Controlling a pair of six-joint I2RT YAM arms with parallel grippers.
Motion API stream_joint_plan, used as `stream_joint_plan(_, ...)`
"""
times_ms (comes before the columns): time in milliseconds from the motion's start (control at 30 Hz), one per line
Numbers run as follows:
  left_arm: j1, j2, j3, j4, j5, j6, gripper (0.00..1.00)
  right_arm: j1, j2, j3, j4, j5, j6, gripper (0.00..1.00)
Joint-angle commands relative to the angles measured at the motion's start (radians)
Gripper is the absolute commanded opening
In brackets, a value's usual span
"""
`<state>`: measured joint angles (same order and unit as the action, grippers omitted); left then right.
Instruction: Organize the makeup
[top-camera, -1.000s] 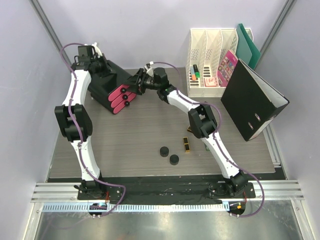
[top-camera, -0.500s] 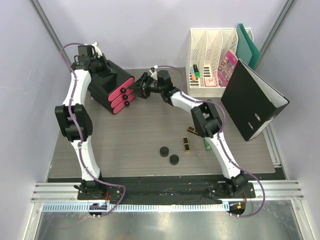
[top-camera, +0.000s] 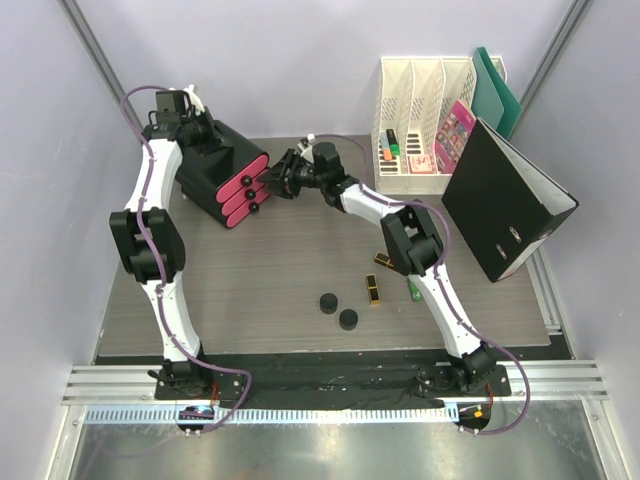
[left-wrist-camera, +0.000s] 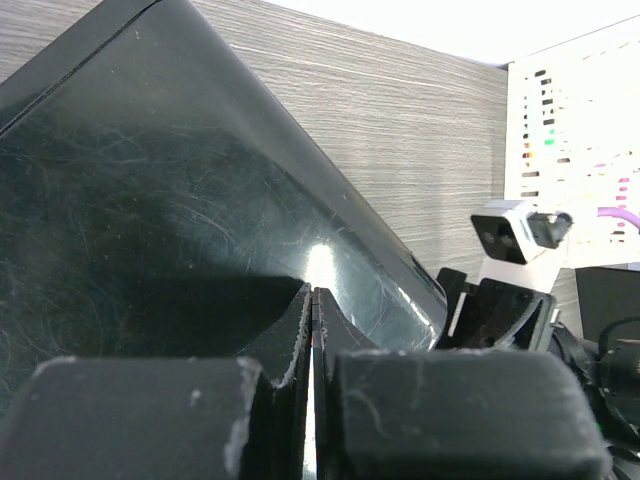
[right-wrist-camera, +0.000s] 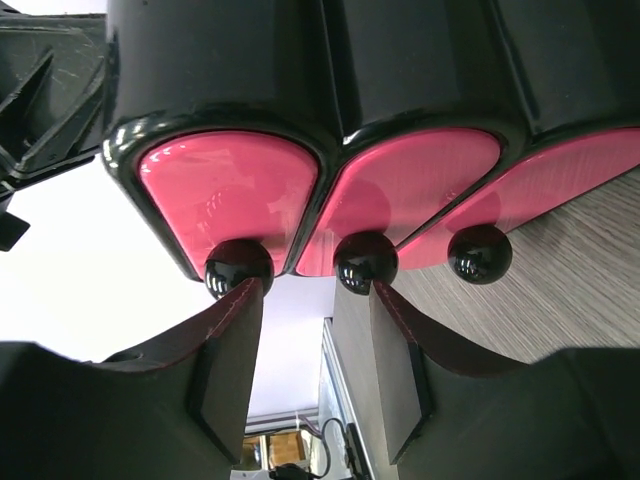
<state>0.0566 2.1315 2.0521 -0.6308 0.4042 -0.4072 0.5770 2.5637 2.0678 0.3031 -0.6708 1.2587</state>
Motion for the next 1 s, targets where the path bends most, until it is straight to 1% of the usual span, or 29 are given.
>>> stream_joint_plan(0, -0.001, 0.15, -0.116, -0.38, -0.134, 0.082, 0.0, 0.021, 0.032, 0.063, -0.012, -0.01, 0.005, 0.54)
stream_joint_plan(133, 0.0, 0.145, -0.118, -0.379, -0.134, 0.085, 0.0, 0.03, 0.064, 0.103, -0.042, -0.015, 0.007, 0.55)
stream_joint_plan(400, -0.003, 0.143, -0.121, -0.38, -0.131, 0.085, 0.0, 0.043, 0.098, 0.132, -0.05, -0.007, 0.008, 0.55)
stream_joint_plan(533, -0.001, 0.143, -0.124, -0.379, -0.13, 0.085, 0.0, 0.049, 0.124, 0.181, -0.068, -0.007, 0.011, 0.55)
stream_joint_plan(667, -0.003, 0.142, -0.125, -0.377, -0.128, 0.085, 0.0, 0.06, 0.142, 0.195, -0.07, -0.004, 0.019, 0.55)
stream_joint_plan(967, -0.001, 0.142, -0.125, -0.377, -0.127, 0.084, 0.0, 0.067, 0.161, 0.21, -0.07, 0.027, 0.015, 0.49)
